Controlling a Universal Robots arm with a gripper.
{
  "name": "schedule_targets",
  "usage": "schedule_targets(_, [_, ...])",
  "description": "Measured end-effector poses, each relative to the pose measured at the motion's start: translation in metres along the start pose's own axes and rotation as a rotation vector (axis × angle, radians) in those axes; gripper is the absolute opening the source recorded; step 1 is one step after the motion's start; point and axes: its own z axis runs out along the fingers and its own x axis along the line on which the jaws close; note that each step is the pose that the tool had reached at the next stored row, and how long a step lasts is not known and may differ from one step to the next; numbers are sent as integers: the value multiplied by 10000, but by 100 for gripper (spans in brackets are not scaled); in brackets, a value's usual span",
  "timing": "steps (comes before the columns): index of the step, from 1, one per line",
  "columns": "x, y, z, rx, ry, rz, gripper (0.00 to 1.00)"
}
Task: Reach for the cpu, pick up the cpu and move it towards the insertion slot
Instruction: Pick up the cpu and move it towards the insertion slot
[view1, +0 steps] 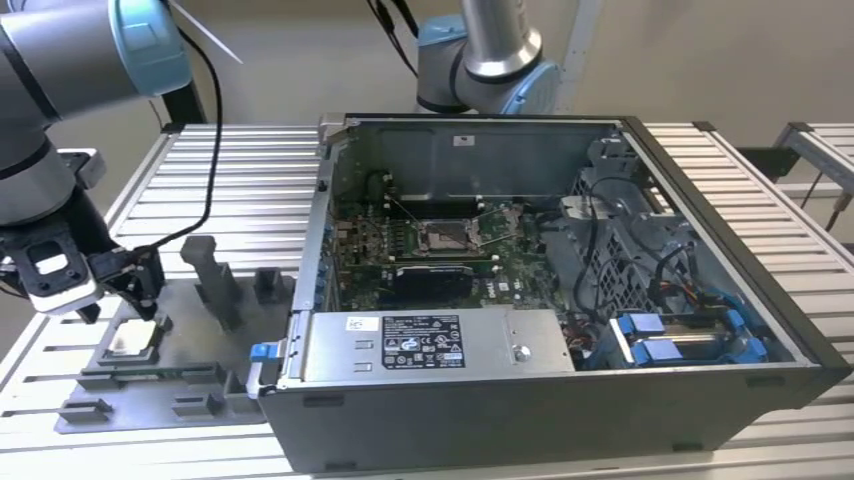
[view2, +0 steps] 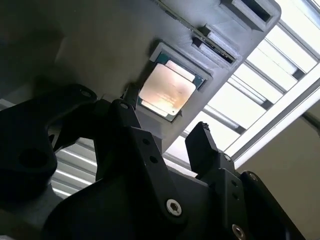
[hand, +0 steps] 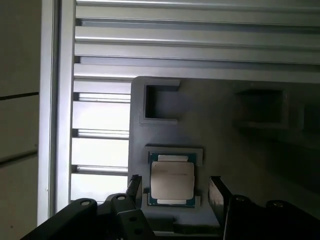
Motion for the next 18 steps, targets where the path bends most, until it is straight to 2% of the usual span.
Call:
schedule_targets(5, [1, -35, 91, -1, -1, -1, 100])
schedule_targets(18, [14, -53, 322, -1, -1, -1, 100])
